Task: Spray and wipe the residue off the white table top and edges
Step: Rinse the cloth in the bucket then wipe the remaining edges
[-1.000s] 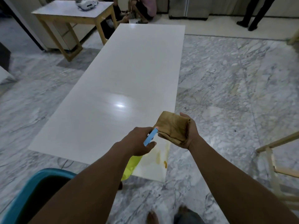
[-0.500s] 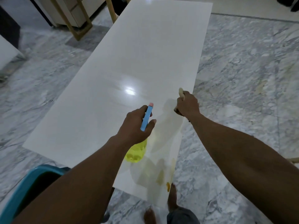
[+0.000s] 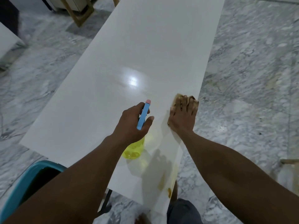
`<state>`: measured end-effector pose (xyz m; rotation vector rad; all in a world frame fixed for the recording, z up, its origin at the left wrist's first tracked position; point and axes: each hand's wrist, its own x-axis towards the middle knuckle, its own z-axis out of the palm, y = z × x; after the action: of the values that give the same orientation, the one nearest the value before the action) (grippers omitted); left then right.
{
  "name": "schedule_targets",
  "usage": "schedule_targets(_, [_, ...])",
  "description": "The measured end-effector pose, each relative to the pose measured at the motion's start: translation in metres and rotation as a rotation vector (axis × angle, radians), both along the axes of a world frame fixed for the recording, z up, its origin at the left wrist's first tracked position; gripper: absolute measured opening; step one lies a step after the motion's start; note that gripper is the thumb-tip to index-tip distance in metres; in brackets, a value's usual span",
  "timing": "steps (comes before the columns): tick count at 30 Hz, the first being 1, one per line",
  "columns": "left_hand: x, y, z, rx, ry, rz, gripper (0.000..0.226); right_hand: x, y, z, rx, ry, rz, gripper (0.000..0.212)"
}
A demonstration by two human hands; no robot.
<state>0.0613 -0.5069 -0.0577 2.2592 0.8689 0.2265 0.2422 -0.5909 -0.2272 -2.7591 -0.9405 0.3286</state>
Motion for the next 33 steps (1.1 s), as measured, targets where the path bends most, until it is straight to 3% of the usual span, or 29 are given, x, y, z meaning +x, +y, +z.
schedule_targets(9, [-0.043,-0.012,-0.004,-0.002,0.01,-0.074,0.023,-0.068,-0.037,-0.011,0.009,-0.037,-0.01,0.066])
schedule_targets(18, [-0.138,-0.053,-0.011,-0.017,-0.034,-0.18,0.021,-0.185,-0.107,-0.017,0.061,-0.104,-0.067,0.064])
schedule_targets(29, [-0.216,-0.108,-0.027,-0.037,-0.051,-0.304,0.019,-0.303,-0.18,-0.044,0.309,-0.123,-0.023,0.051])
schedule_targets(31, [-0.221,-0.114,-0.027,-0.037,-0.037,-0.317,0.019,-0.325,-0.194,-0.043,0.353,-0.132,-0.039,0.057])
schedule_targets(33, [-0.222,-0.118,-0.028,-0.034,-0.039,-0.324,0.018,-0.341,-0.207,-0.035,0.377,-0.102,-0.036,0.077])
